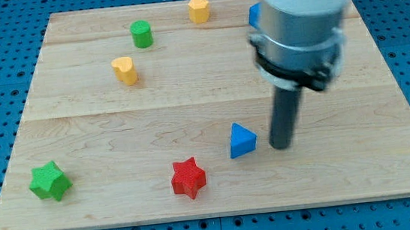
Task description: Place the blue triangle vertically above the red star
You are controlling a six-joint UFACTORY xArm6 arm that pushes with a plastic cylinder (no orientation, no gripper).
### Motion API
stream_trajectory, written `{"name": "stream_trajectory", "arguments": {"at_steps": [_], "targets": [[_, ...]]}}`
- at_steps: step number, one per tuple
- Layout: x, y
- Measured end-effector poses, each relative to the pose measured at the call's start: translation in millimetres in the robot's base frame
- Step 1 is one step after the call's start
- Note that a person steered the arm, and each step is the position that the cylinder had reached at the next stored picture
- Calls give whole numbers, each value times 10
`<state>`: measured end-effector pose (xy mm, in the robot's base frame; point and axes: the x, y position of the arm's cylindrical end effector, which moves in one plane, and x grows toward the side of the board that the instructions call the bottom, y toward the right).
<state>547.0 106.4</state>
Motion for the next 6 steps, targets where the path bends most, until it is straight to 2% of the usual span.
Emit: {"name": "stream_trajectory", "arguments": {"at_steps": [1,2,3,4,5,6], "targets": [[-3,-523],[-386,-1101],[-612,-1305],[-525,-857],[-546,-774],[-779,-719]]}}
